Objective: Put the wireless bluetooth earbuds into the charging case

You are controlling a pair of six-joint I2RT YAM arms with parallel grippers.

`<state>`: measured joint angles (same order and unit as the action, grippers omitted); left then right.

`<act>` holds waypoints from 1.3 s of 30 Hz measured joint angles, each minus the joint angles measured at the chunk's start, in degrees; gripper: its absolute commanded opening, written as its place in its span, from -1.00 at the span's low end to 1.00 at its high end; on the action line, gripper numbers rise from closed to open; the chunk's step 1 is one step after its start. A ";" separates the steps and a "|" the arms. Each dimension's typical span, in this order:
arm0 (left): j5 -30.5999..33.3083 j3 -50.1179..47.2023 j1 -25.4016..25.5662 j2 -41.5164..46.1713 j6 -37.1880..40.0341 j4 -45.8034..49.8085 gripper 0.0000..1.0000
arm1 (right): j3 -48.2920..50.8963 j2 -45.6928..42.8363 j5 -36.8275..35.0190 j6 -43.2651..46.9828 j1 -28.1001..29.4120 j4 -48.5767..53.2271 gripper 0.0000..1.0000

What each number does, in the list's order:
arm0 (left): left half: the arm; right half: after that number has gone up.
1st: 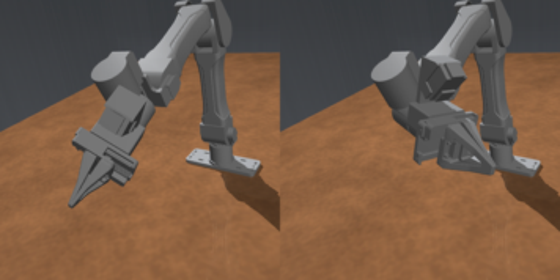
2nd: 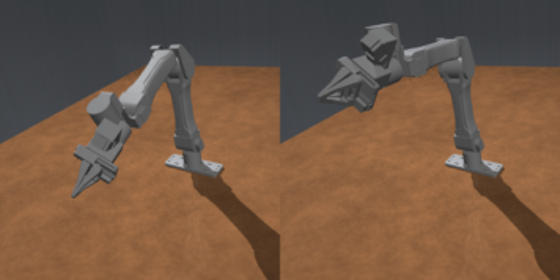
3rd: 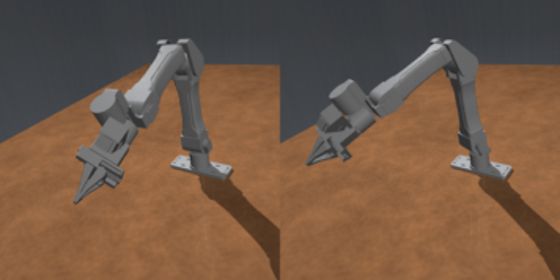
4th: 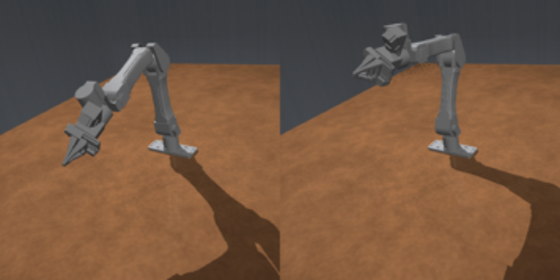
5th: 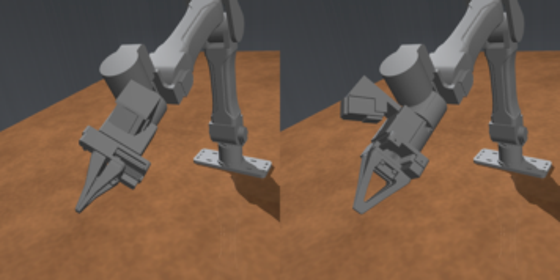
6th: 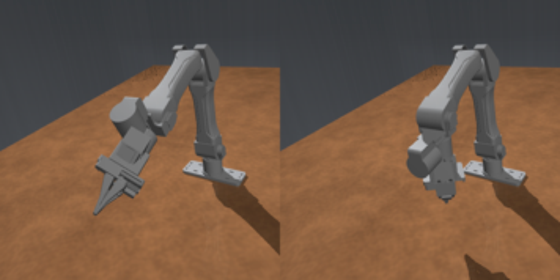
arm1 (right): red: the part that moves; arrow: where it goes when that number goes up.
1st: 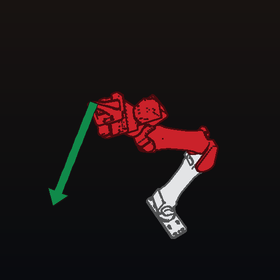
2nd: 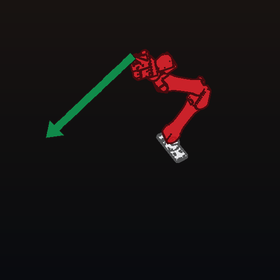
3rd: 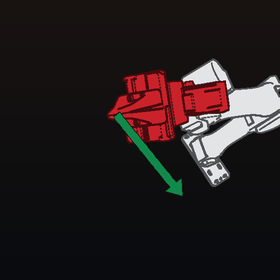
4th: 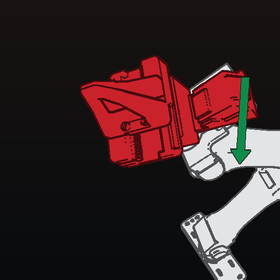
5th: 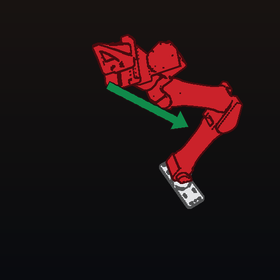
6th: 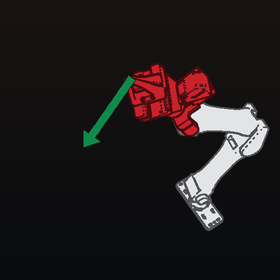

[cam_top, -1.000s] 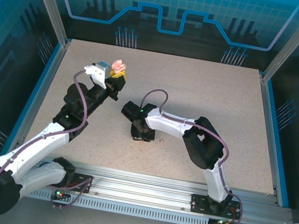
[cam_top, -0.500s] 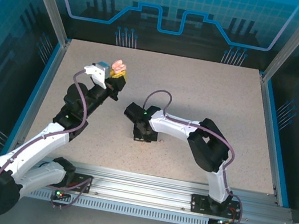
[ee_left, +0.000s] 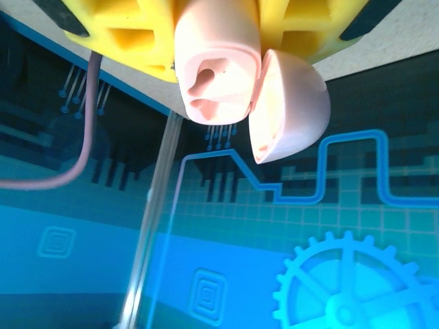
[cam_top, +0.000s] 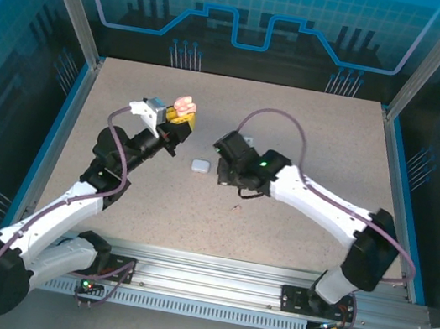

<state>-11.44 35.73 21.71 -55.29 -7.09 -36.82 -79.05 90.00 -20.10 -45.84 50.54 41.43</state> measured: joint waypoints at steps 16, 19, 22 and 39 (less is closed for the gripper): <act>-1.42 -0.02 8.66 -3.74 16.00 -5.51 -1.00 | -7.48 -14.80 6.95 23.69 -7.65 -12.74 -0.72; 0.09 0.00 9.73 -4.85 19.15 -6.64 -1.00 | -7.48 -16.31 10.49 26.80 -7.63 -16.20 -0.73; 1.18 0.00 10.40 -6.34 21.92 -7.06 -1.00 | -7.41 -17.64 13.49 29.27 -7.37 -19.04 -0.74; 2.64 2.62 12.33 -9.66 25.68 -6.99 -1.00 | -0.83 -19.37 17.81 36.72 -3.58 -27.76 -0.75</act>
<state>-8.80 38.35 34.04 -64.95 18.59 -43.81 -79.88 70.63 -2.28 -9.13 46.96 13.67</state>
